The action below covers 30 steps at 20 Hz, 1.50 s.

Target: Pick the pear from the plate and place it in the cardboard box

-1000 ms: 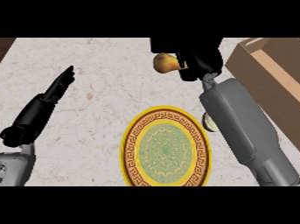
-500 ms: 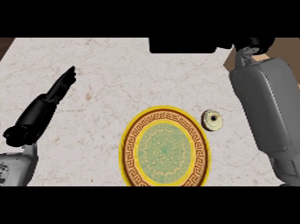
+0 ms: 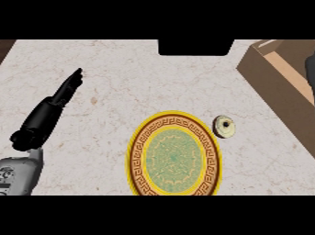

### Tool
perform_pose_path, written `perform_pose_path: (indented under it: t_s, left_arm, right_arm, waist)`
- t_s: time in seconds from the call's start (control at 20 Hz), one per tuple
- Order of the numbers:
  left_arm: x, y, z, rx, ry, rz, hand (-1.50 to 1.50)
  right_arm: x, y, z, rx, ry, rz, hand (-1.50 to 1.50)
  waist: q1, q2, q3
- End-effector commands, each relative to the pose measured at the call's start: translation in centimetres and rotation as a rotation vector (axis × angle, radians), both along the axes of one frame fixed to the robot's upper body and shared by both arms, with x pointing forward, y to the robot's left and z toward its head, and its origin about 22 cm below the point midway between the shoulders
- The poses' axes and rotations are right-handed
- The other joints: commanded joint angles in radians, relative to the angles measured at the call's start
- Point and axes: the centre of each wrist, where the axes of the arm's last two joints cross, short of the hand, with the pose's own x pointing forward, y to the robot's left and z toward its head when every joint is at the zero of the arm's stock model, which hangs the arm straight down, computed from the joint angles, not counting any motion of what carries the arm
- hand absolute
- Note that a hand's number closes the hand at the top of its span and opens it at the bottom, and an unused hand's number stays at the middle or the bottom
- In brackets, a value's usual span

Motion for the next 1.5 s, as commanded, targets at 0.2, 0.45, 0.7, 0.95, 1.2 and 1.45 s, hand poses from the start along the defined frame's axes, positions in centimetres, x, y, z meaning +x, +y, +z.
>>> perform_pose_path:
  t_s: [0.2, 0.45, 0.7, 0.95, 1.2, 1.45]
  left_arm:
    - [0.3, 0.1, 0.9, 0.005, -0.008, -0.003, 0.0]
    - [0.4, 2.0, 1.0, 0.012, -0.007, -0.011, 0.0]
    - [-0.4, 1.1, 0.5, 0.008, -0.001, -0.027, 0.0]
    - [-0.3, -1.8, 0.3, -0.002, 0.005, -0.038, 0.0]
    - [0.4, -0.4, 1.2, -0.008, 0.006, -0.002, 0.0]
    - [0.3, 0.7, 0.9, 0.011, 0.001, -0.002, 0.0]
  right_arm:
    - [0.4, -8.2, -1.8, 0.04, 0.342, -0.033, 1.5]
    - [-0.9, -12.9, -3.6, 0.078, 0.489, -0.007, 1.5]
    - [-2.1, -16.9, -4.7, 0.091, 0.668, -0.035, 1.5]
    - [-2.0, -17.6, -4.6, 0.163, 0.705, 0.15, -1.5]
    - [-2.1, -17.3, -3.6, 0.27, 0.382, 0.294, -1.5]
    - [-1.6, -17.3, -2.5, 0.685, -0.102, 0.312, -1.5]
  waist:
    - [0.01, 0.003, 0.0]
    - [0.005, 0.003, 0.0]
    - [0.021, 0.007, 0.001]
    - [0.019, 0.005, 0.001]
    - [0.004, 0.0, 0.002]
    - [-0.007, -0.003, 0.005]
